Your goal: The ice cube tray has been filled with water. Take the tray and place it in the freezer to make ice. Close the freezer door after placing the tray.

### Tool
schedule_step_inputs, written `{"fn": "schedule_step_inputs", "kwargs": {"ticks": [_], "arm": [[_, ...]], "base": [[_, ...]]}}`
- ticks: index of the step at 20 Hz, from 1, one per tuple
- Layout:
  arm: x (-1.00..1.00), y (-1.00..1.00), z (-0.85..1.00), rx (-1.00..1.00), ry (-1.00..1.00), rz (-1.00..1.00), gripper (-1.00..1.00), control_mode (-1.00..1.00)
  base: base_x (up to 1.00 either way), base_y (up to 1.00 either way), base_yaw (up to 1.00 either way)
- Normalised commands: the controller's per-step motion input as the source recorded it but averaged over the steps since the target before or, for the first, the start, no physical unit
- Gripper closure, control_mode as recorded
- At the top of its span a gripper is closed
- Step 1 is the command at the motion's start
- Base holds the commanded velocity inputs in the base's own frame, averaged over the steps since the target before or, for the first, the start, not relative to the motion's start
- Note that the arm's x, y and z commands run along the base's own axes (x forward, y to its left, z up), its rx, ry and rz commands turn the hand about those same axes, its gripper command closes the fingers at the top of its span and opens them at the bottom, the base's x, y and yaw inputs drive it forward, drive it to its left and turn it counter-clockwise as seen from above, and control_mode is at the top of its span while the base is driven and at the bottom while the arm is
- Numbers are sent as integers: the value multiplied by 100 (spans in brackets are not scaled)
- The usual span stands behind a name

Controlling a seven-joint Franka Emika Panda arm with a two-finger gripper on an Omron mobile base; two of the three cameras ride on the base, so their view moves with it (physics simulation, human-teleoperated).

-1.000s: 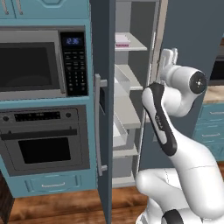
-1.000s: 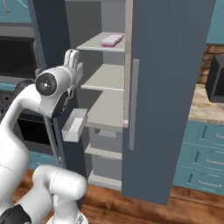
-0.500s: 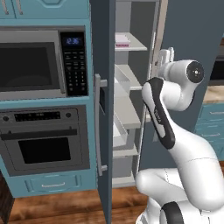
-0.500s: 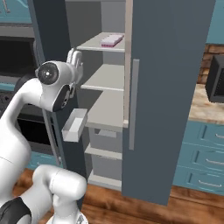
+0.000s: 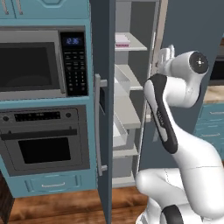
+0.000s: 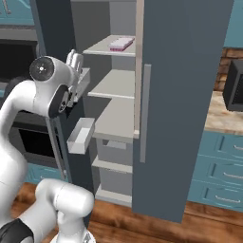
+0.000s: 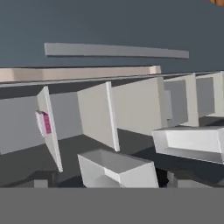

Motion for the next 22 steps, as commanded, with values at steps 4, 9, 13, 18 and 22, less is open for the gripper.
{"fn": "schedule_step_inputs", "kwargs": {"ticks": [4, 9, 13, 18, 22], "arm": [[-21, 86, -20, -14, 0, 0, -100, -100], [0, 93, -17, -15, 0, -5, -100, -100], [-29, 66, -6, -11, 7, -1, -100, -100], [-65, 44, -5, -23, 18, 14, -100, -100], [-37, 66, -34, -27, 33, 28, -100, -100]], "base": [[0, 0, 0], [0, 0, 0], [0, 0, 0], [0, 0, 0], [0, 0, 0]]}}
